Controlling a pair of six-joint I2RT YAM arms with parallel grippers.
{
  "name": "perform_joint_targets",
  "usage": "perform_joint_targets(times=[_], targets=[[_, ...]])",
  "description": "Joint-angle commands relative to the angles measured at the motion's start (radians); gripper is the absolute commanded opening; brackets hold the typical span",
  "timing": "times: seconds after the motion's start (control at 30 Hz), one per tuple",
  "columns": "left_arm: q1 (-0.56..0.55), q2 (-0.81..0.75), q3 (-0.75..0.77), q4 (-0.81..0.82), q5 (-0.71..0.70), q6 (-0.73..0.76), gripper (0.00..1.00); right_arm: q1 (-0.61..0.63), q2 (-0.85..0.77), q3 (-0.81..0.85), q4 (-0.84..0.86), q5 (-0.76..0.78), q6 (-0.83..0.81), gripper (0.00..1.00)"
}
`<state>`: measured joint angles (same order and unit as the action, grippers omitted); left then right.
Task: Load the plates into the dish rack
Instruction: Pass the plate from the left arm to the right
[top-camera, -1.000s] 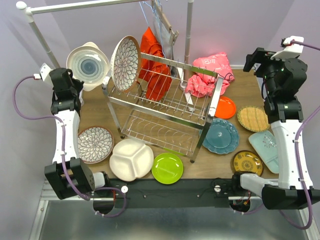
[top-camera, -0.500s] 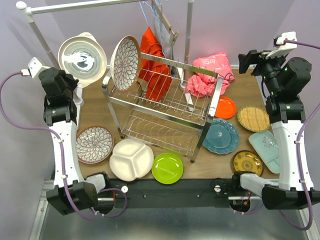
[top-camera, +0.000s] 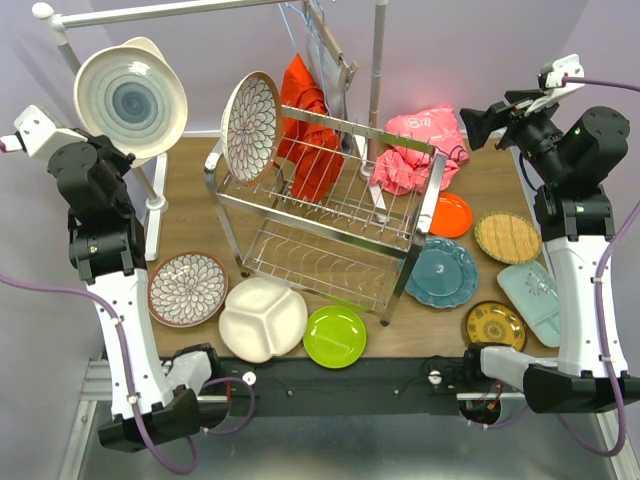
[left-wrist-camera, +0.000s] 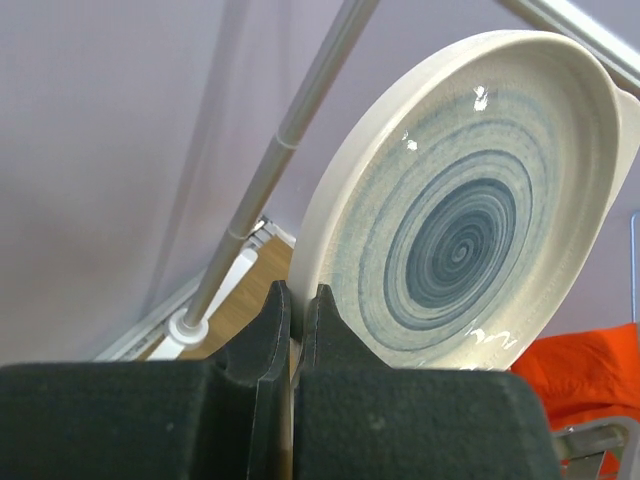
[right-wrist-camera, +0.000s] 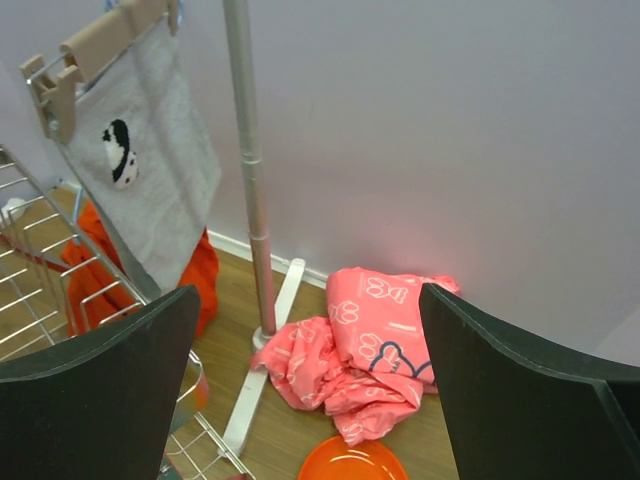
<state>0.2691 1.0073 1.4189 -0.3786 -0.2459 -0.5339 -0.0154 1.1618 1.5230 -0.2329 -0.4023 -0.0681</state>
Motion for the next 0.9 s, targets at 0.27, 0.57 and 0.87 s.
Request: perform_joint_targets(times=[0.27,0.57,0.87], targets=[[0.007,-0.075,0.233,0.083,-0.064,0.032,0.00,-0.006,0.073,0.108,0.006,-0.216,0.067,1.00],[0.007,-0.029,0.374,0.086,0.094,-0.011,0.00,-0.004,0.121,0.193,0.004,-0.263,0.123,1.00],[-0.037,0.097,0.498,0.121,0.333,-0.103,0.00,-0.004,0.151,0.256,0.003,-0.319,0.200,1.00]])
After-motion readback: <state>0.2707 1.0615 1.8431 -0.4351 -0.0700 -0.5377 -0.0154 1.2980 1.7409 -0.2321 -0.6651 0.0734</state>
